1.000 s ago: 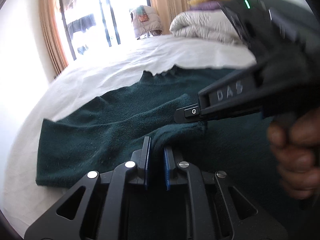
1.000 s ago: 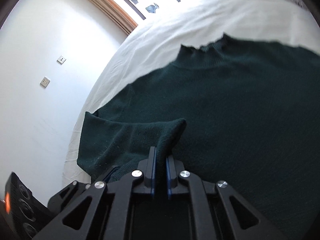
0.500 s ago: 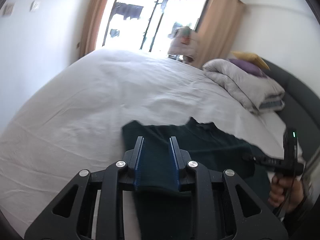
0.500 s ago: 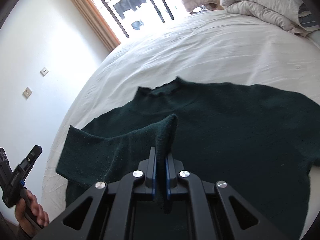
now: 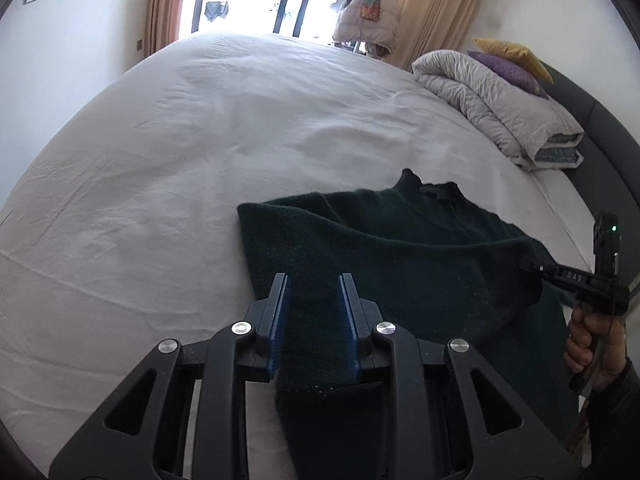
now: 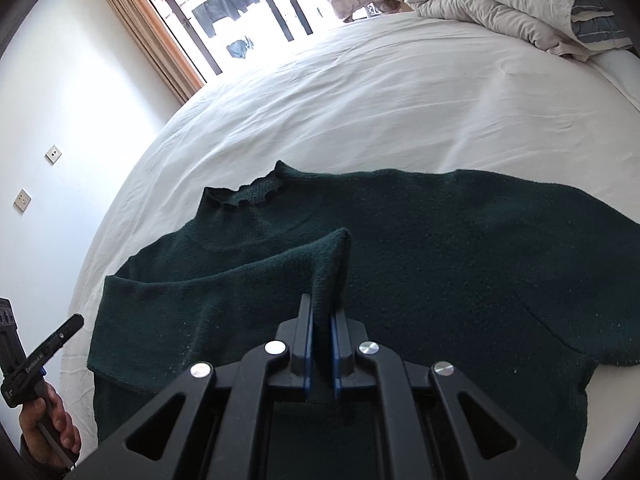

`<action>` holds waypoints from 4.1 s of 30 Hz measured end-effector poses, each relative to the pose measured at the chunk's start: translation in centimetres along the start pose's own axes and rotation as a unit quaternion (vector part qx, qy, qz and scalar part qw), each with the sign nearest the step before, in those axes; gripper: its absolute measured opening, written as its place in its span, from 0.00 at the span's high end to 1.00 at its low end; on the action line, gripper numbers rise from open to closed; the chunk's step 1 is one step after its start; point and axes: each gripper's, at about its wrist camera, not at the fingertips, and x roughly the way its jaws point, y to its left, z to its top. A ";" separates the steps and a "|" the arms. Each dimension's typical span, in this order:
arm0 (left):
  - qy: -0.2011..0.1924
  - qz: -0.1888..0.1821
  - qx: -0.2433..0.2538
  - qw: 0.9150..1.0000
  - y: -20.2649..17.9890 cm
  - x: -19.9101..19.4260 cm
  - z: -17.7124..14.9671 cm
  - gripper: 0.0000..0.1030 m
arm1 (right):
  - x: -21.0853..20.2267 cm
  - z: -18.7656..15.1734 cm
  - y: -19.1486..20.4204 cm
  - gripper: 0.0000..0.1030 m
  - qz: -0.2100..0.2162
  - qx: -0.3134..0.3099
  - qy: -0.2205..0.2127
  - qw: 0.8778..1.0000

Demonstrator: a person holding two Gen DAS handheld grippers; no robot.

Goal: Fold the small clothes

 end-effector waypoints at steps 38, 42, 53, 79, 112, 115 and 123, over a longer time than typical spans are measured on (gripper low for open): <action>0.022 0.115 0.123 0.985 -3.4 5.5 -3.4 0.76 | 1.8 -1.2 4.7 0.80 0.122 0.004 0.026 0.992; 0.018 0.108 0.118 0.987 -3.1 5.4 -3.6 0.76 | 4.4 -2.8 1.8 0.92 0.128 0.046 0.049 0.989; 0.019 0.099 0.103 0.990 -2.8 3.7 -3.2 0.76 | -6.2 -2.4 -13.3 0.43 0.012 0.208 -0.108 0.972; 0.030 -0.057 0.133 0.989 -15.8 5.9 -8.1 0.74 | -17.4 -10.4 -43.1 0.59 0.045 0.521 -0.253 0.814; 0.174 -0.419 -0.288 0.843 -11.2 8.5 -5.0 0.00 | -5.7 -9.0 6.5 0.89 -0.148 -0.238 -0.158 0.947; 0.179 -0.448 -0.326 0.813 -11.9 9.7 -5.6 0.00 | -6.9 -8.7 6.3 0.89 -0.154 -0.238 -0.179 0.942; 0.203 -0.450 -0.305 0.815 -14.6 12.3 -3.6 0.00 | -6.1 -11.1 8.2 0.89 -0.186 -0.312 -0.180 0.914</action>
